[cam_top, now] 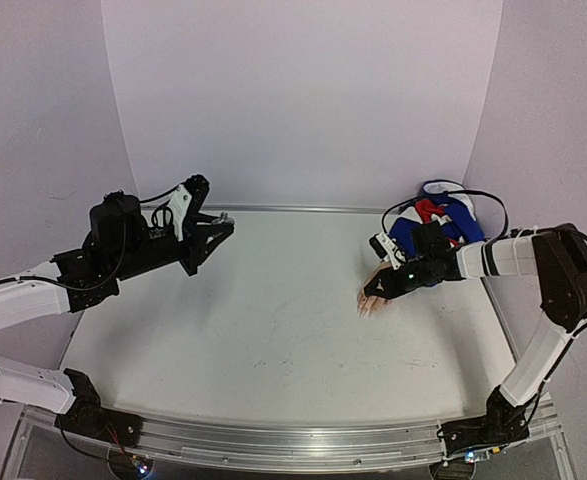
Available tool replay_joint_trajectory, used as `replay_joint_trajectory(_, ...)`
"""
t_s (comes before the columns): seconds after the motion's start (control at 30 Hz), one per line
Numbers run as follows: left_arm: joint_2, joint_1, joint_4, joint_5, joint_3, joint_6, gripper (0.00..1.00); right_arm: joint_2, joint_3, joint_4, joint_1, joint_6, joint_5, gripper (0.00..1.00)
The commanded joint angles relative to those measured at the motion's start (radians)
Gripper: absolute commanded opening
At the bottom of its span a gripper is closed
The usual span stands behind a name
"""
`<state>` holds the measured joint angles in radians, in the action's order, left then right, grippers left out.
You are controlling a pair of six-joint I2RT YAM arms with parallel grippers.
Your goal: Paint the nails
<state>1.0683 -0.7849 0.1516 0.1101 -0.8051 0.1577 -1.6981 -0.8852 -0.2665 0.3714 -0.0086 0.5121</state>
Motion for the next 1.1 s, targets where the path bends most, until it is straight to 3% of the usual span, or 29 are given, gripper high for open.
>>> replay_joint_trajectory(0.0, -0.005, 0.007, 0.023, 0.016, -0.035, -0.001, 0.00, -0.008, -0.029, -0.002, 0.003, -0.016, 0.022, 0.00)
replay_joint_trajectory(1.07, -0.004, 0.014, 0.023, 0.041, -0.039, -0.015, 0.00, -0.036, -0.040, -0.017, 0.005, -0.016, 0.038, 0.00)
